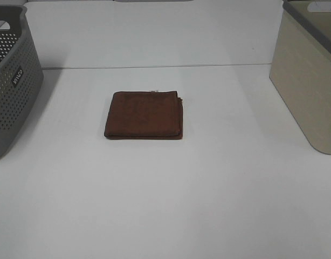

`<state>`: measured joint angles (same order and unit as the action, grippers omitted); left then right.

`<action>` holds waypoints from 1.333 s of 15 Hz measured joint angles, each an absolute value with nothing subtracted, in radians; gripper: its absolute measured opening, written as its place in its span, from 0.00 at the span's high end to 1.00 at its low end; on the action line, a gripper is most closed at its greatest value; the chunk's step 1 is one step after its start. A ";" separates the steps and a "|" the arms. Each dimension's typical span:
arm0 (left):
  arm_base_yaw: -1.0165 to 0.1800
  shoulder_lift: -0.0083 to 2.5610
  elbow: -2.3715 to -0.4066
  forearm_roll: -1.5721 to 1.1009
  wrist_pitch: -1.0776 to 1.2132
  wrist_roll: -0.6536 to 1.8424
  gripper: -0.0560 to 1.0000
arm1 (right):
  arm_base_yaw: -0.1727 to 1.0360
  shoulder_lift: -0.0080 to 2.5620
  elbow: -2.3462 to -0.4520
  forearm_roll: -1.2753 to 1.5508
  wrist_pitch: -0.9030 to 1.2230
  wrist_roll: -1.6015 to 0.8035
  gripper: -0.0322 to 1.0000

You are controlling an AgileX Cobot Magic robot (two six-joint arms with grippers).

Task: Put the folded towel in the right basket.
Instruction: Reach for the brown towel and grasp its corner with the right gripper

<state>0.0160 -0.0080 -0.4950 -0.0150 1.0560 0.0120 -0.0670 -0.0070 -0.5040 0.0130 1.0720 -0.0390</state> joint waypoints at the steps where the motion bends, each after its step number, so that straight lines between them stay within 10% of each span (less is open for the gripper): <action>1: 0.016 -0.008 -0.495 -0.015 1.056 0.012 0.02 | -0.067 -0.007 -0.504 0.013 1.072 -0.039 0.37; 20: 0.016 -0.008 -0.495 -0.015 1.056 0.012 0.02 | -0.067 -0.007 -0.504 0.013 1.072 -0.039 0.37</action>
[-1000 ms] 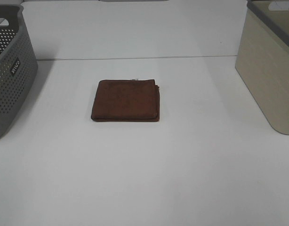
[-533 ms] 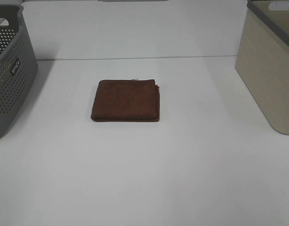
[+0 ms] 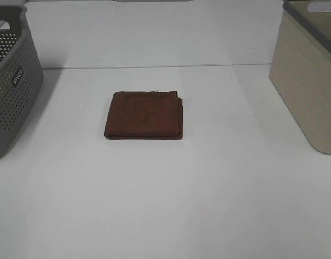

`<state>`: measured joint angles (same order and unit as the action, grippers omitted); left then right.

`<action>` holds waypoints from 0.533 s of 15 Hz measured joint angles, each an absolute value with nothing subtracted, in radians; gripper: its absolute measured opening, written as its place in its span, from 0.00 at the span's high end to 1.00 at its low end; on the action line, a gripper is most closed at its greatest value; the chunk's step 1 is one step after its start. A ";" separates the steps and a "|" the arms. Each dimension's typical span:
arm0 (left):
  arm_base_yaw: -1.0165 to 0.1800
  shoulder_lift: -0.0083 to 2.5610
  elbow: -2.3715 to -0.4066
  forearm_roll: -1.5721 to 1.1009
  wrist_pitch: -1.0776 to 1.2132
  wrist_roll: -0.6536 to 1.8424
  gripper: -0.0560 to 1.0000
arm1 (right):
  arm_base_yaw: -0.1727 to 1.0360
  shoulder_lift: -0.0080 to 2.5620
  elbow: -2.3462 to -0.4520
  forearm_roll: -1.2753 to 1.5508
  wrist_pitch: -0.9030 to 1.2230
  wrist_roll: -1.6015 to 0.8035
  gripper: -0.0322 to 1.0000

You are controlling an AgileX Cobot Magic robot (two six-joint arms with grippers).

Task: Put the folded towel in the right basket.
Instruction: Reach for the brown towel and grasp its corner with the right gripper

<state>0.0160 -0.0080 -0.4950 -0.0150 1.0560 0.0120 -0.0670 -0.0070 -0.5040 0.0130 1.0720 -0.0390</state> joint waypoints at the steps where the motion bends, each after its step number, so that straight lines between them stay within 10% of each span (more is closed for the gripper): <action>1: 0.016 -0.008 -0.495 -0.015 1.056 0.012 0.02 | -0.067 -0.007 -0.504 0.012 1.072 -0.039 0.37; 8: 0.016 -0.008 -0.495 -0.015 1.056 0.012 0.02 | -0.067 0.086 -0.538 -0.006 1.034 -0.039 0.37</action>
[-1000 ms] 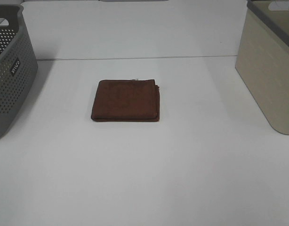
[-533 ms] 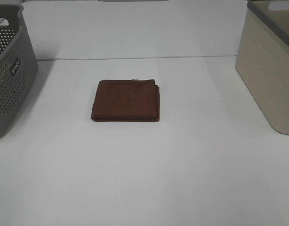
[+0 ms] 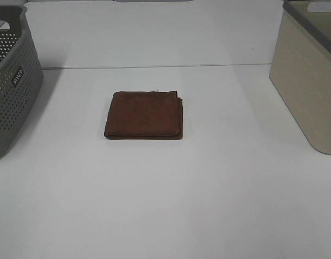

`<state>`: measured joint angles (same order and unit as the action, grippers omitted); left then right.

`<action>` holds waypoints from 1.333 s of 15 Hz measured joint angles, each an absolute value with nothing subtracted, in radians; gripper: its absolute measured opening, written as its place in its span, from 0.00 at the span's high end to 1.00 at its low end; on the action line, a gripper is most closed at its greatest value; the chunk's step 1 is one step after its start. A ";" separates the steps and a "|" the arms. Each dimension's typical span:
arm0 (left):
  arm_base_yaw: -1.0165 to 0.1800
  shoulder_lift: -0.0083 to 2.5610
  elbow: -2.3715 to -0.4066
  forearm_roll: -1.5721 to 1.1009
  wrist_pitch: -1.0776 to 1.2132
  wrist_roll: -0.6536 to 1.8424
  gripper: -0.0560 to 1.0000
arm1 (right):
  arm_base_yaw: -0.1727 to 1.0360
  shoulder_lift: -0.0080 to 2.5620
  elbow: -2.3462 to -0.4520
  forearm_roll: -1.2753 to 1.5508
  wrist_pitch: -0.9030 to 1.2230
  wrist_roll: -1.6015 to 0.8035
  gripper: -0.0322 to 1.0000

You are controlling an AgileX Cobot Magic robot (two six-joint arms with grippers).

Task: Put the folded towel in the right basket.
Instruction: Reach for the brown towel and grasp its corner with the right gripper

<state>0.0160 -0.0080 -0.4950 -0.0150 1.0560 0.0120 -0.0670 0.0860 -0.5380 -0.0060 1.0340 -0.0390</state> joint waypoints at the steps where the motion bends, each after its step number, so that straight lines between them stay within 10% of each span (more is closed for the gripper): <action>1: 0.016 -0.008 -0.495 -0.015 1.056 0.012 0.02 | -0.067 0.154 -0.571 -0.007 1.007 -0.039 0.37; 20: 0.016 -0.008 -0.495 -0.015 1.056 0.012 0.02 | 0.046 1.627 -1.578 0.197 1.073 -0.174 0.37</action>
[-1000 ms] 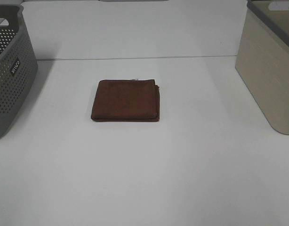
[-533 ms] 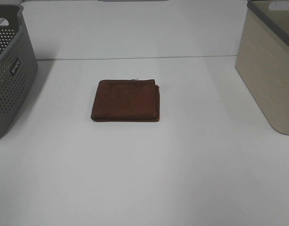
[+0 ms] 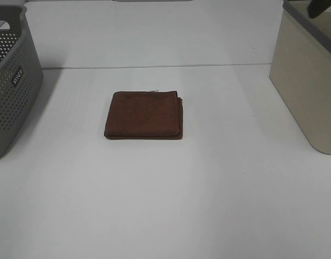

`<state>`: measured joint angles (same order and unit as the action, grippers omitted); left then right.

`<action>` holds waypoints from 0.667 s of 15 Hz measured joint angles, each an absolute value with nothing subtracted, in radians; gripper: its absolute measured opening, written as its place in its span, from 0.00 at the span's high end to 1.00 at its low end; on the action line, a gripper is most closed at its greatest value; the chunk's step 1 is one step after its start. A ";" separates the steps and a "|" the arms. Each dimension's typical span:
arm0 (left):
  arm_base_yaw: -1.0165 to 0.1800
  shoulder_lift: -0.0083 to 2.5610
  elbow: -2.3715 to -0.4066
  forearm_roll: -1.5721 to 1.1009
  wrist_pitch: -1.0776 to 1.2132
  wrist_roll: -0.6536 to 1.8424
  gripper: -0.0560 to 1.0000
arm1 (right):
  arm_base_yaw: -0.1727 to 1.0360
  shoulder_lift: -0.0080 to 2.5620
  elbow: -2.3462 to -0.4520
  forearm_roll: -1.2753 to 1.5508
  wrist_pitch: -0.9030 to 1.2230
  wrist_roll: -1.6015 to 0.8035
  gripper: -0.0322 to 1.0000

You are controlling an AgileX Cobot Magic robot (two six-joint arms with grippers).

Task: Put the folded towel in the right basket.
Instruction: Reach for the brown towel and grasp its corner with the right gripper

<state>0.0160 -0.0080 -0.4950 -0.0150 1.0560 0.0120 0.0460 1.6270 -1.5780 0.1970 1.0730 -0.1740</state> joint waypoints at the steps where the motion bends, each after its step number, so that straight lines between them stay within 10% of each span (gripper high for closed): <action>1: 0.016 -0.008 -0.495 -0.015 1.056 0.012 0.02 | 0.152 1.718 -1.637 0.206 1.074 -0.174 0.37; 10: 0.016 -0.008 -0.495 -0.015 1.056 0.012 0.02 | 0.253 2.162 -1.900 0.500 1.159 -0.199 0.26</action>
